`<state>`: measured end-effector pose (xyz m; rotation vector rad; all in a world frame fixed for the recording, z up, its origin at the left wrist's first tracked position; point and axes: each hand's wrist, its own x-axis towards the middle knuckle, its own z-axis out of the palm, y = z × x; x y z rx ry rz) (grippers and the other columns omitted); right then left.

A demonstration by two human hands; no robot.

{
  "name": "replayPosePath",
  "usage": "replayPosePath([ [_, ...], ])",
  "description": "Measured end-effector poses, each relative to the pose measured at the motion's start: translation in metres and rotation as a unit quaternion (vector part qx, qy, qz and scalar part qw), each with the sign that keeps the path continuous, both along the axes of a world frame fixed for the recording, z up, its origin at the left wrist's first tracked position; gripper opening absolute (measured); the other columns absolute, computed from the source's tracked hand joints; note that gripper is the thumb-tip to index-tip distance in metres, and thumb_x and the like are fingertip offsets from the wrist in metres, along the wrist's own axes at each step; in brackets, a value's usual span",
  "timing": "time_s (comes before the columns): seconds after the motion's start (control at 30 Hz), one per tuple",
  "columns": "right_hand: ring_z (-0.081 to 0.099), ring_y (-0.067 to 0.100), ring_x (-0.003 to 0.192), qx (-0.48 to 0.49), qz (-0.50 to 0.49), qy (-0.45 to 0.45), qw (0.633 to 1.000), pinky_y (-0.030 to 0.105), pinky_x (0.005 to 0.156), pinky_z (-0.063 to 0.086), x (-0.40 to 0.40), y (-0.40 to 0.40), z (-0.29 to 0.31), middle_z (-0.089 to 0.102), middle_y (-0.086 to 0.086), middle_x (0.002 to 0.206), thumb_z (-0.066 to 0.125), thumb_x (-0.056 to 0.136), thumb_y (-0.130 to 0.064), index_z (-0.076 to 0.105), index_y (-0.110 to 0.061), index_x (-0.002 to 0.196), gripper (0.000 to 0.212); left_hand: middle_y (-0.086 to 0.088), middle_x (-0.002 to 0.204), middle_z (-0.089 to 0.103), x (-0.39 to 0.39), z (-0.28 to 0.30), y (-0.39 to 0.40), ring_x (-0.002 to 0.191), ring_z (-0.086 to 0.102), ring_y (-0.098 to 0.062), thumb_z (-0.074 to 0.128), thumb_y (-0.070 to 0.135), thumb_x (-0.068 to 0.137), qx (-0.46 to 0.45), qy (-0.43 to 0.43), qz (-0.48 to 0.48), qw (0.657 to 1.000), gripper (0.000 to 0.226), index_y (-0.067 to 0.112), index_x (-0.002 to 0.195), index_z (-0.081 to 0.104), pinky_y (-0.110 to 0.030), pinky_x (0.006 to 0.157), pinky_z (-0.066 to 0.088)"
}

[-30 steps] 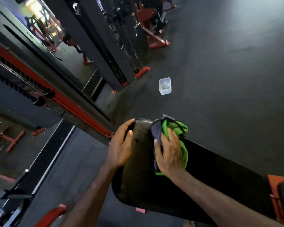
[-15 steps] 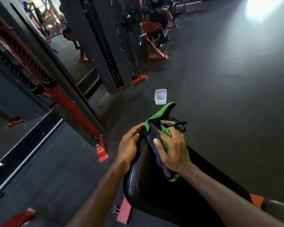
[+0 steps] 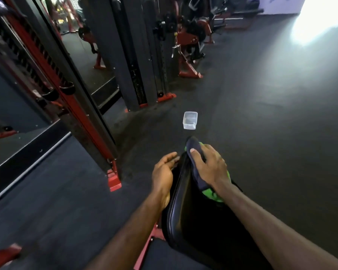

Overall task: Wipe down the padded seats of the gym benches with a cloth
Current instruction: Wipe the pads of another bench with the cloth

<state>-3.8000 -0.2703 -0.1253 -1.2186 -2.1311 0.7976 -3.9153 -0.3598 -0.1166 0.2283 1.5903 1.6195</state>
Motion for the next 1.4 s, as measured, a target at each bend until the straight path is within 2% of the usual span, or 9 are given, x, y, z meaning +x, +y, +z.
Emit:
replayPosePath([
  [0.07,0.054,0.03,0.136,0.115,0.069,0.002,0.991,0.045,0.115,0.038,0.002,-0.03,-0.001,0.064,0.005,0.139,0.047,0.095,-0.053,0.07,-0.018,0.126,0.053,-0.01,0.107,0.075,-0.002,0.0,-0.001,0.097,0.07,-0.022,0.047,0.006,0.103,-0.009,-0.003,0.038,0.999,0.025,0.006,0.111,0.071,-0.024,0.084,0.057],
  [0.2,0.042,0.027,0.147,0.233,0.267,0.008,0.935,0.049,0.119,0.032,0.024,-0.04,0.002,0.057,0.002,0.149,0.052,0.099,-0.043,0.067,-0.015,0.134,0.047,-0.009,0.096,0.074,-0.004,0.004,-0.004,0.091,0.067,-0.023,0.054,0.018,0.101,-0.013,-0.028,0.094,0.995,0.025,0.014,0.085,0.073,-0.038,0.092,0.053],
  [0.37,0.058,0.031,0.127,0.129,0.087,0.028,0.987,0.052,0.11,0.042,-0.004,-0.026,0.006,0.067,0.004,0.128,0.06,0.089,-0.047,0.074,-0.019,0.114,0.04,-0.005,0.098,0.078,0.002,0.01,-0.005,0.096,0.072,-0.02,0.055,0.021,0.1,0.005,0.002,0.048,0.999,0.026,0.014,0.095,0.079,-0.036,0.091,0.055],
  [0.53,0.044,0.031,0.145,0.211,0.243,0.003,0.947,0.052,0.119,0.03,0.021,-0.046,-0.001,0.062,0.005,0.141,0.054,0.095,-0.046,0.07,-0.016,0.126,0.045,0.0,0.081,0.071,0.001,0.015,-0.008,0.076,0.062,-0.011,0.057,0.016,0.099,0.009,0.017,0.057,0.998,0.022,0.007,0.087,0.074,-0.016,0.06,0.05],
  [0.7,0.053,0.03,0.136,0.127,0.122,0.008,0.984,0.055,0.114,0.036,0.0,-0.029,0.003,0.064,0.007,0.137,0.056,0.089,-0.043,0.074,-0.018,0.119,0.043,-0.002,0.106,0.076,0.005,0.016,-0.007,0.103,0.068,-0.017,0.056,0.02,0.1,0.022,0.058,0.029,0.998,0.02,0.018,0.1,0.076,-0.032,0.096,0.052],
  [0.8,0.04,0.029,0.149,0.151,0.155,0.013,0.976,0.054,0.121,0.029,0.015,-0.077,-0.001,0.06,0.006,0.145,0.06,0.089,-0.046,0.072,-0.016,0.126,0.049,-0.004,0.107,0.077,0.003,0.017,-0.011,0.101,0.068,-0.016,0.059,0.022,0.098,0.02,0.071,0.054,0.996,0.021,0.014,0.102,0.078,-0.031,0.093,0.051],
  [1.03,0.058,0.031,0.13,0.17,0.172,0.028,0.97,0.037,0.117,0.034,0.007,-0.043,0.004,0.07,0.008,0.124,0.062,0.085,-0.043,0.077,-0.012,0.105,0.04,-0.013,0.1,0.075,-0.012,-0.015,-0.007,0.088,0.069,-0.028,0.073,0.044,0.053,0.025,-0.116,0.048,0.992,0.048,0.01,0.086,0.081,-0.049,0.093,0.056],
  [1.13,0.06,0.029,0.128,0.138,0.087,0.067,0.984,0.04,0.115,0.037,-0.006,-0.074,0.006,0.072,0.003,0.113,0.065,0.079,-0.041,0.076,-0.015,0.093,0.031,-0.015,0.098,0.071,-0.012,-0.006,-0.009,0.09,0.066,-0.028,0.07,0.043,0.062,0.025,-0.136,0.048,0.989,0.05,0.006,0.094,0.079,-0.045,0.096,0.054],
  [1.4,0.036,0.027,0.151,0.162,0.192,0.067,0.966,0.057,0.118,0.032,0.029,-0.074,-0.009,0.055,0.007,0.15,0.057,0.092,-0.044,0.069,-0.009,0.129,0.052,-0.013,0.089,0.071,-0.009,0.003,-0.024,0.077,0.07,-0.025,0.054,0.021,0.091,0.102,-0.218,0.015,0.971,0.025,0.005,0.1,0.07,-0.03,0.077,0.059],
])
